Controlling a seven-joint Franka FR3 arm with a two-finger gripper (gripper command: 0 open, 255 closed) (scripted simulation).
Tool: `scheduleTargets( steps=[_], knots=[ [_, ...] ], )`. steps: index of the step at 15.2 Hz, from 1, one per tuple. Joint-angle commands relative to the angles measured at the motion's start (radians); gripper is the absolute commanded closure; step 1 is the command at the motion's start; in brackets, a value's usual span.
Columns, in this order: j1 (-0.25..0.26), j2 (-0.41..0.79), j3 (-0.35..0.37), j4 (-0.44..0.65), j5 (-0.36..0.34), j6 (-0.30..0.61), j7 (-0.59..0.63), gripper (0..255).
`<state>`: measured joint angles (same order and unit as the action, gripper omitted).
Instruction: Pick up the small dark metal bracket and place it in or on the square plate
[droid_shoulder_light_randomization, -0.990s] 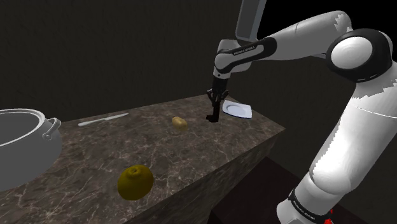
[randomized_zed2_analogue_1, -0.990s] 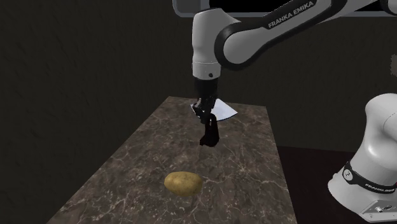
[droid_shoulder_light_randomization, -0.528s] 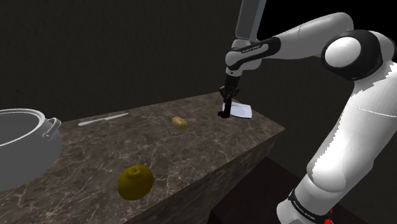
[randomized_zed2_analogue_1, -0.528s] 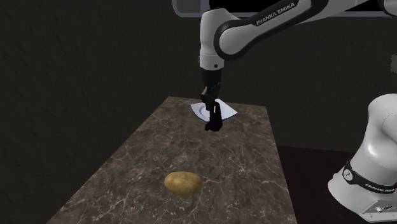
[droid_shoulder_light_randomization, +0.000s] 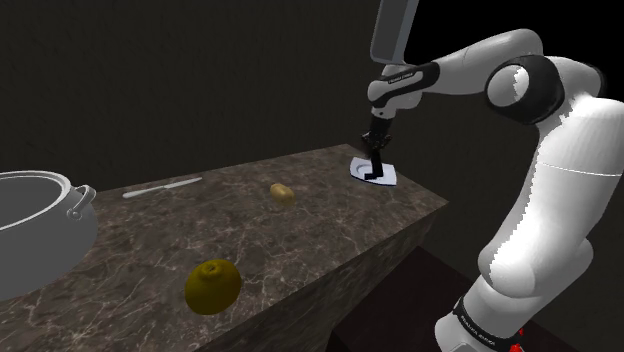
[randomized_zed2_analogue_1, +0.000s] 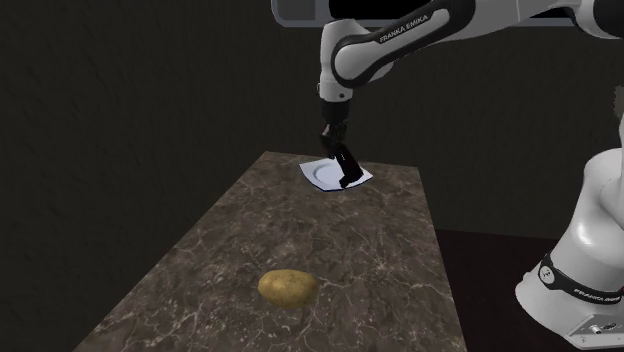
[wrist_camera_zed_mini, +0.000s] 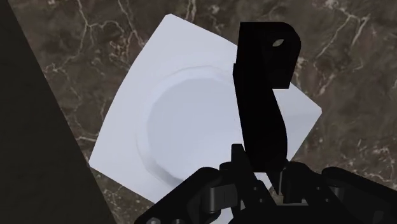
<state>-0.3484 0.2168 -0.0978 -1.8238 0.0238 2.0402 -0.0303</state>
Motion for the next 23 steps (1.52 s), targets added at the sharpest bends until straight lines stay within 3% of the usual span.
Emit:
scheduleTargets(
  steps=[1,14,22,23],
  knots=[
    [-0.035,0.038,-0.020,0.056,0.009,-0.020,-0.058,255],
    [-0.038,0.104,-0.017,-0.030,0.019,0.132,-0.065,255],
    [-0.038,0.104,-0.017,-0.030,0.019,0.132,-0.065,255],
    [-0.038,0.104,-0.017,-0.030,0.019,0.132,-0.065,0]
  ],
)
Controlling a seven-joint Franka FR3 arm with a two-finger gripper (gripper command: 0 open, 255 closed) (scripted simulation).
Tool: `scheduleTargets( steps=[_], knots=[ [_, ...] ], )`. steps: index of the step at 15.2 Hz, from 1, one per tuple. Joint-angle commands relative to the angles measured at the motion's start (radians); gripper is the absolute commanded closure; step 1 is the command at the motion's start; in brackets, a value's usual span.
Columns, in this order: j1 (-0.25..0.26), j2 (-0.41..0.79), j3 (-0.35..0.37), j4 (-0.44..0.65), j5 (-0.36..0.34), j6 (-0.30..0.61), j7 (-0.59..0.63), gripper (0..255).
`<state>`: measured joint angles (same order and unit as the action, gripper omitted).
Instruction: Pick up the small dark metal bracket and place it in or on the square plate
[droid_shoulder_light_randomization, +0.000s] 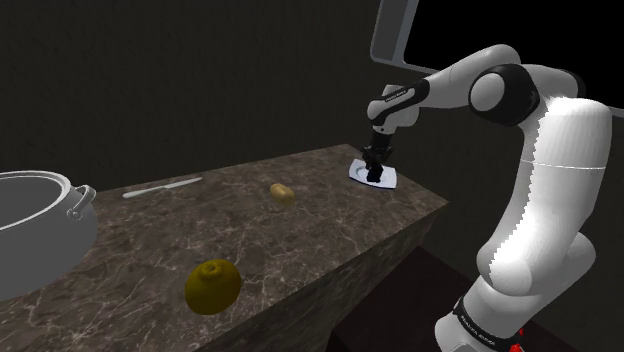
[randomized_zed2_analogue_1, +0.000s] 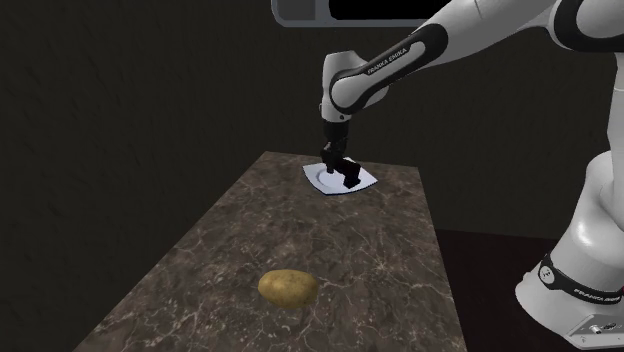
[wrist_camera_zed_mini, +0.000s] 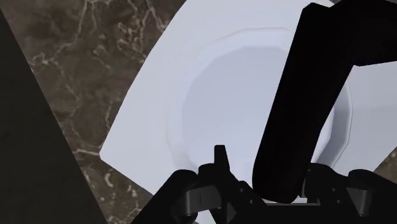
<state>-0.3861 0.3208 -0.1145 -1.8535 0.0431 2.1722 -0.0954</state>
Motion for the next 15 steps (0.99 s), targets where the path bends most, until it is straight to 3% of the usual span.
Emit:
scheduleTargets(
  steps=[1,5,9,15],
  knots=[
    [0.000,0.000,0.000,0.000,0.000,0.000,0.000,0],
    [0.000,0.000,0.000,0.000,0.000,0.000,0.000,0],
    [0.002,-0.052,-0.003,0.060,-0.008,-0.111,0.005,0],
    [0.002,-0.052,-0.003,0.060,-0.008,-0.111,0.005,0]
  ],
)
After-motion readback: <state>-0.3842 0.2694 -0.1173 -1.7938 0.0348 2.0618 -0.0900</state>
